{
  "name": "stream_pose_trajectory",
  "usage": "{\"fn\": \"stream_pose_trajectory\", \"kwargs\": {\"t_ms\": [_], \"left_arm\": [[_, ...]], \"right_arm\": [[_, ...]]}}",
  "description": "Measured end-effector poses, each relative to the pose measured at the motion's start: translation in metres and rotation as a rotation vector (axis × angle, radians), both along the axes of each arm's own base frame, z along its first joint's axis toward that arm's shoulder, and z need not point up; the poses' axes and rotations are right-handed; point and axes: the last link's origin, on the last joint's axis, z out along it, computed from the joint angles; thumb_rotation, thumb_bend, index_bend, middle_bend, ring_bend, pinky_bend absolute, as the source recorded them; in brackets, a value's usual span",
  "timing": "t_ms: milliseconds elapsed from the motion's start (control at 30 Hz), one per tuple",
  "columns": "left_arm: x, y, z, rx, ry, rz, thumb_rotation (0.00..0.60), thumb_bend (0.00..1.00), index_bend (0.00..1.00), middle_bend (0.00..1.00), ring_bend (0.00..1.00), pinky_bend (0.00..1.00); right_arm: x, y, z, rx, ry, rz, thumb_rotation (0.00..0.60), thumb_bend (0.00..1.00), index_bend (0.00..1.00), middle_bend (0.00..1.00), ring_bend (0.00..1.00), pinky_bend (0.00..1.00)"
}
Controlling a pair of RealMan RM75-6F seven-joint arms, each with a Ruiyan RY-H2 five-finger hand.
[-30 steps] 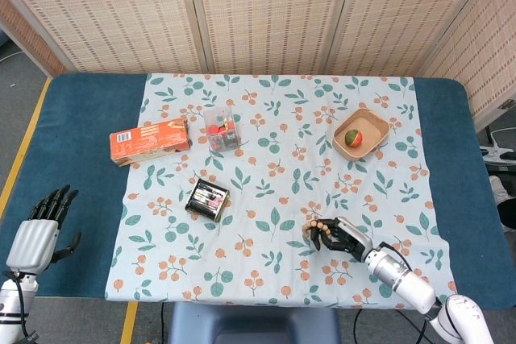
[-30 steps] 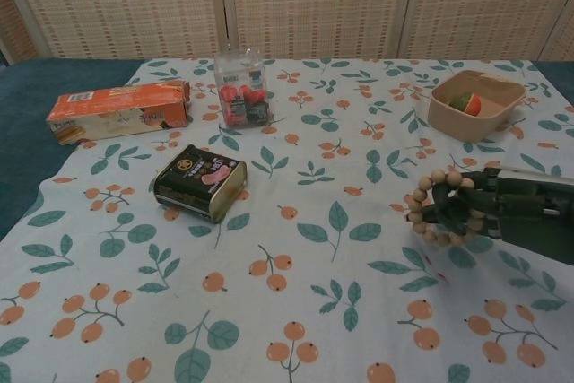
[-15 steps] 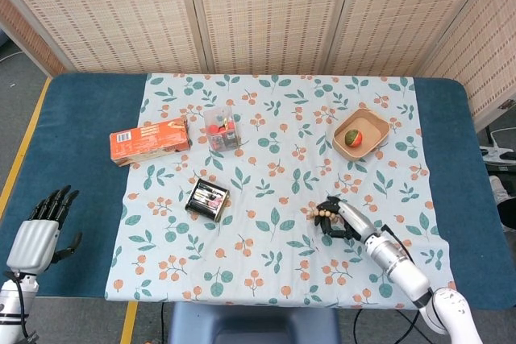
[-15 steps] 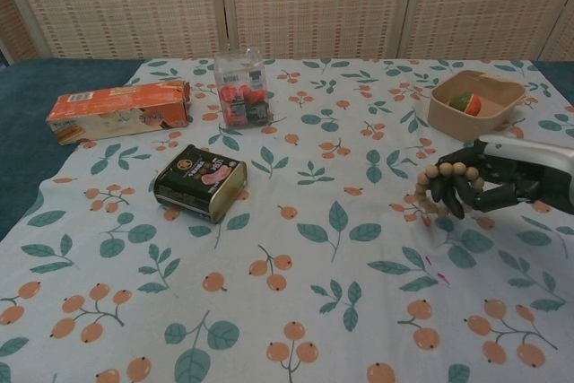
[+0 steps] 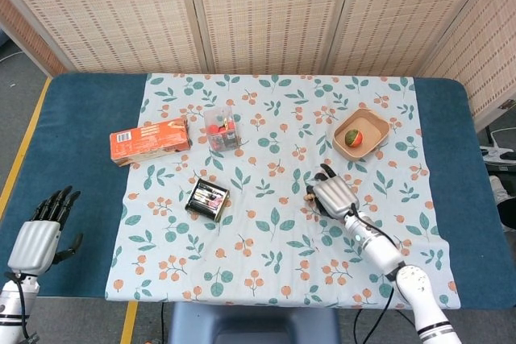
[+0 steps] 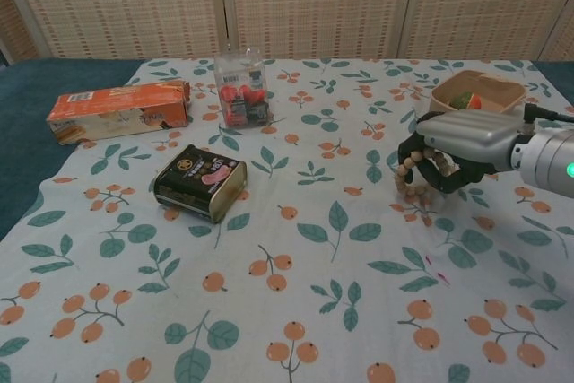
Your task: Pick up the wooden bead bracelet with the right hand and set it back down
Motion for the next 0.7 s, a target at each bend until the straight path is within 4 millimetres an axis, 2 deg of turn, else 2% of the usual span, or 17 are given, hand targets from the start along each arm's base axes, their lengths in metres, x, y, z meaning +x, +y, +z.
{"fn": "stream_pose_trajectory", "kwargs": {"t_ms": [33, 67, 167, 267, 367, 500, 633, 700], "left_arm": [[0.0, 0.0, 0.0, -0.002, 0.0, 0.001, 0.6, 0.41, 0.0, 0.0, 0.0, 0.16], [0.0, 0.0, 0.0, -0.003, 0.0, 0.001, 0.6, 0.41, 0.0, 0.0, 0.0, 0.16], [0.0, 0.001, -0.001, -0.004, 0.0, 0.0, 0.6, 0.42, 0.0, 0.0, 0.0, 0.16], [0.0, 0.001, -0.001, -0.006, 0.0, 0.001, 0.6, 0.42, 0.0, 0.0, 0.0, 0.16], [0.0, 0.001, -0.002, -0.008, 0.001, 0.0, 0.6, 0.41, 0.0, 0.0, 0.0, 0.16], [0.001, 0.0, -0.002, -0.006, 0.003, -0.003, 0.6, 0.41, 0.0, 0.0, 0.0, 0.16], [0.001, 0.0, 0.0, 0.002, 0.003, -0.007, 0.6, 0.41, 0.0, 0.0, 0.0, 0.16], [0.002, 0.0, 0.0, 0.003, 0.004, -0.01, 0.6, 0.41, 0.0, 0.0, 0.0, 0.16]], "right_arm": [[-0.001, 0.002, -0.001, 0.001, 0.019, 0.017, 0.561, 0.66, 0.31, 0.49, 0.14, 0.01], [-0.002, 0.005, -0.003, 0.006, 0.037, 0.038, 0.515, 0.55, 0.26, 0.45, 0.12, 0.01], [-0.009, 0.017, -0.004, 0.02, 0.034, 0.055, 0.373, 0.34, 0.12, 0.36, 0.07, 0.0], [-0.019, 0.03, 0.001, 0.024, 0.014, 0.033, 0.309, 0.23, 0.03, 0.27, 0.02, 0.0], [-0.025, 0.037, 0.005, 0.039, 0.033, 0.022, 0.281, 0.18, 0.0, 0.15, 0.0, 0.0], [-0.028, 0.044, 0.015, 0.043, 0.034, -0.018, 0.276, 0.17, 0.0, 0.03, 0.0, 0.0], [-0.023, 0.051, 0.034, -0.016, -0.002, -0.06, 0.286, 0.17, 0.0, 0.0, 0.0, 0.0], [-0.019, 0.059, 0.048, -0.058, -0.035, -0.083, 0.311, 0.17, 0.0, 0.0, 0.0, 0.0]]}}
